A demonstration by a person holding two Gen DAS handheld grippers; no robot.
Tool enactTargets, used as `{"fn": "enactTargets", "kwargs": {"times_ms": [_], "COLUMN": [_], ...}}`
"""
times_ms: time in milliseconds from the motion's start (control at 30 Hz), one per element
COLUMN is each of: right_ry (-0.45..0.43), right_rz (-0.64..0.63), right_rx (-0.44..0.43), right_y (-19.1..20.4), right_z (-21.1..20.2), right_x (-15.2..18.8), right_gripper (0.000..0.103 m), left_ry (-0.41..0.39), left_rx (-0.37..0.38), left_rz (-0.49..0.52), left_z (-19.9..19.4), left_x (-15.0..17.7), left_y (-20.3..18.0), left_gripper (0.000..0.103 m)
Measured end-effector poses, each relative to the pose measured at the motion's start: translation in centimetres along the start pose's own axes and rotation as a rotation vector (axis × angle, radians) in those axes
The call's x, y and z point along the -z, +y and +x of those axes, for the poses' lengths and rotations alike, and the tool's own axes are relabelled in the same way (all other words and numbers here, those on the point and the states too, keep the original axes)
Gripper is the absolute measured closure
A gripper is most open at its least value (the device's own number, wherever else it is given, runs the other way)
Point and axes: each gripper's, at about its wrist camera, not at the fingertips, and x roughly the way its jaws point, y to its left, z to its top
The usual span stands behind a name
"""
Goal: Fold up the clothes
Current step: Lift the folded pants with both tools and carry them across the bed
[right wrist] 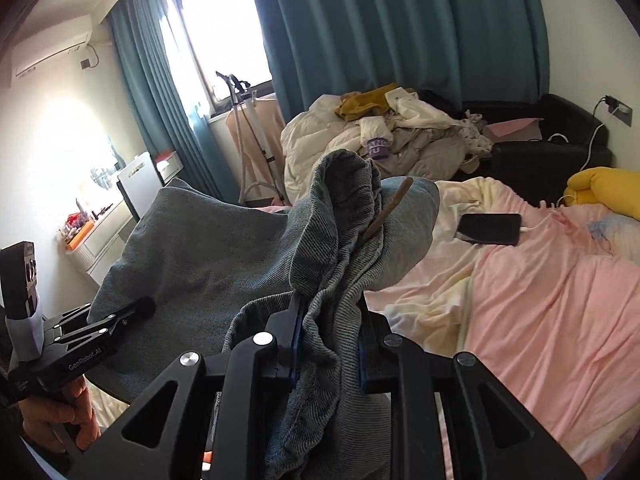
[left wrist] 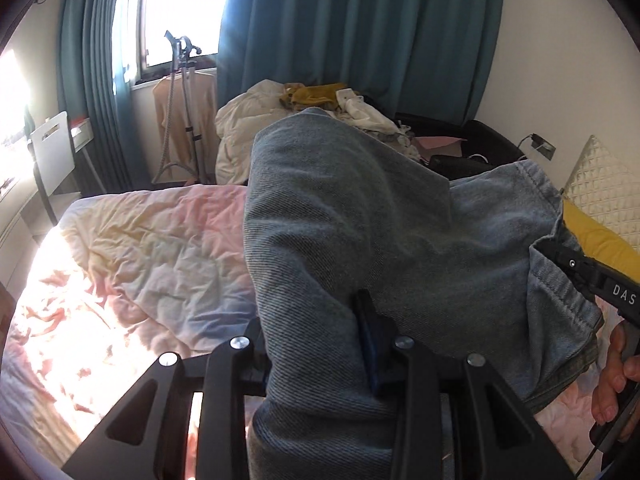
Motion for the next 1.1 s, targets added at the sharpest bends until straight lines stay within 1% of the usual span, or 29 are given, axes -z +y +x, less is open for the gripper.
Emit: {"fn": "enactTargets", "kwargs": {"times_ms": [133,400,533,633,767,867,967,1033,1100], "right_ry": [-0.03,-0.081,-0.104,-0.118,-0.11,-0.088,-0.057,-0.038,-0.021], "right_rz": [0.035,0.129,0.182,0.215,0.273,0.303,0.367,0.387,0.385], "right_rx": [0.066,0.21,0.28,0.332,0.378,0.396,0.403,0.416,0.436], "right_y": [-4.7,-15.3,-20.5,-23.8,-27.4,-29.5,-31.2,-32.0,-32.6], "right_z": [-3.2,-8.7,-10.5,-11.4,-10.8,-9.3,-7.0,-5.3,-3.6], "right_x": [0.3,1.4,2.6,4.0,6.7,9.6,12.4,14.1,15.6], "right_gripper": [0.084,0.084,0.084,0.084,0.084,0.084,0.084,0.082,0.081], "left_ry": [0.006,0.03,0.044,0.063,0.048,0.08,0.156,0.156,0.151], "left_rx": [0.085,0.254,0.338,0.394,0.444,0.45,0.446,0.441,0.466], "left_rz": [0.042,0.141,0.193,0.223,0.292,0.337,0.333,0.326,0.309], "left_z": [1.8,6.7,9.3,11.7,14.7,17.3,21.1,22.8,23.9], "left_x": [-0.8,-1.7,-1.0,-0.3,1.6,3.3,4.9,5.8,6.1], "left_y": [-5.3,-17.7,-23.7,-27.1,-30.5,-32.0,-32.4,-32.3,-31.9], "left_gripper": [0.069,0.069,0.069,0.069,0.07,0.07,0.07,0.069,0.068]}}
